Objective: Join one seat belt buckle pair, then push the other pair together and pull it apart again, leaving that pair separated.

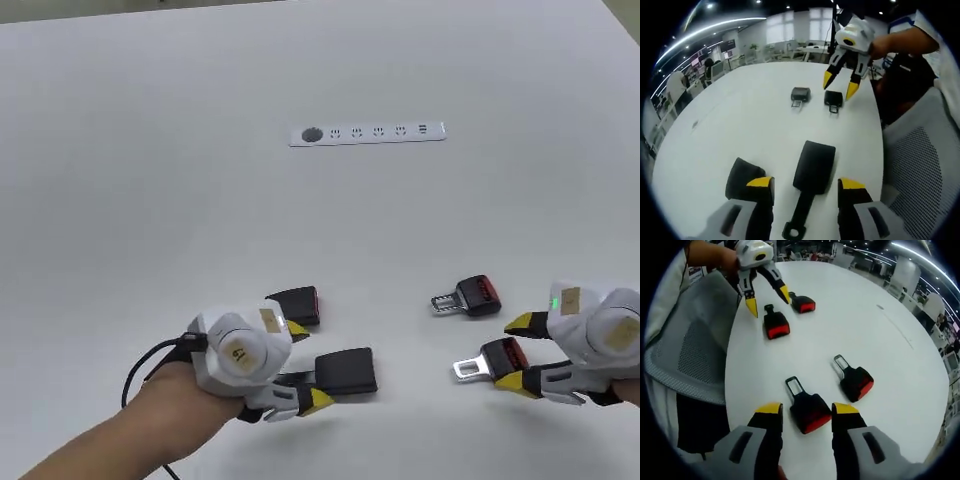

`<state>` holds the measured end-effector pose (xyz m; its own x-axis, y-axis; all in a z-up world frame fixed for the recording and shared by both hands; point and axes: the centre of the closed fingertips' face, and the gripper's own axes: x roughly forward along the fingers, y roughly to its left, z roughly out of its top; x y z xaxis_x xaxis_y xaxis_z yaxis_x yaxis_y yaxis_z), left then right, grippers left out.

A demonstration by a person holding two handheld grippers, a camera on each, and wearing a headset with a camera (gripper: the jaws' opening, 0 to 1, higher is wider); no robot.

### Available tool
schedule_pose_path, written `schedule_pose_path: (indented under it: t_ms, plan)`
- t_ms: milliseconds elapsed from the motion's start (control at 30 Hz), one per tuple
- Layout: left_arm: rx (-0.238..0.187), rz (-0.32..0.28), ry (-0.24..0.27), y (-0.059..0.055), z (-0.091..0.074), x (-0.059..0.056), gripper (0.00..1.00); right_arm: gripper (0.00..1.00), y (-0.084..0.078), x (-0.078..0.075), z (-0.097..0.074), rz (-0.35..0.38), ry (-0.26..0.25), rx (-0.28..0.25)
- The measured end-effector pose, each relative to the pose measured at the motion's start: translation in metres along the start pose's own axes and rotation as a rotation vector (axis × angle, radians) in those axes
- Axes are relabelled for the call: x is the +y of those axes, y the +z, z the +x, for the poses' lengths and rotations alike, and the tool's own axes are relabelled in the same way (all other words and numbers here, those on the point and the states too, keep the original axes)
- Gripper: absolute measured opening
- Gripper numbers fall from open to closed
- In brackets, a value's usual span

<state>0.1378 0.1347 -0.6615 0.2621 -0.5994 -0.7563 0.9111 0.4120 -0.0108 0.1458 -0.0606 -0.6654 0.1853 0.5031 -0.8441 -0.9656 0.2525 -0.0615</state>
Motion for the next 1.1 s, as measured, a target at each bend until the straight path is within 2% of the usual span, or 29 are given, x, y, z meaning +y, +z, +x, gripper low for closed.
schedule_pose_path:
  t_ms: [67,167,233,300,333,433,467,500,533,567,667,867,1033,1100]
  plan:
    - [0.01,0.016,-0.025,0.006,0.003,-0.002,0.46,0.37,-0.003,0.0,0.003,-0.029,0.015,0.017]
    - [0.015,0.025,-0.048,0.008,0.009,-0.004,0.43,0.36,-0.009,-0.004,0.012,-0.047,0.026,0.033]
    - [0.002,0.028,-0.097,0.011,0.013,-0.011,0.41,0.35,-0.011,-0.004,0.013,-0.072,0.042,0.049]
    - [0.033,0.06,-0.124,0.007,0.017,-0.015,0.4,0.35,-0.014,-0.004,0.014,-0.084,0.058,0.061]
    - [0.061,0.088,-0.131,0.0,0.021,-0.014,0.4,0.35,-0.015,-0.005,0.014,-0.086,0.062,0.063]
    - [0.085,0.125,-0.143,-0.003,0.025,-0.016,0.39,0.36,-0.016,-0.004,0.015,-0.097,0.075,0.075]
    - [0.124,0.184,-0.139,-0.013,0.028,-0.012,0.39,0.36,-0.017,-0.005,0.016,-0.105,0.069,0.08]
    - [0.142,0.201,-0.142,-0.017,0.029,-0.012,0.39,0.36,-0.017,-0.004,0.017,-0.112,0.071,0.086]
    - [0.076,0.178,-0.155,-0.006,0.031,-0.015,0.37,0.36,-0.018,-0.004,0.017,-0.117,0.074,0.088]
    - [0.113,0.181,-0.151,-0.01,0.029,-0.012,0.36,0.36,-0.018,-0.005,0.018,-0.115,0.076,0.089]
    - [0.107,0.197,-0.172,-0.007,0.029,-0.016,0.35,0.36,-0.018,-0.005,0.018,-0.108,0.084,0.086]
    - [0.124,0.251,-0.192,-0.007,0.031,-0.016,0.34,0.36,-0.019,-0.004,0.019,-0.1,0.085,0.075]
    - [0.141,0.298,-0.222,-0.007,0.032,-0.016,0.34,0.36,-0.019,-0.004,0.022,-0.034,0.081,0.055]
    - [0.143,0.297,-0.231,-0.007,0.033,-0.016,0.34,0.35,-0.019,-0.005,0.022,-0.023,0.083,0.053]
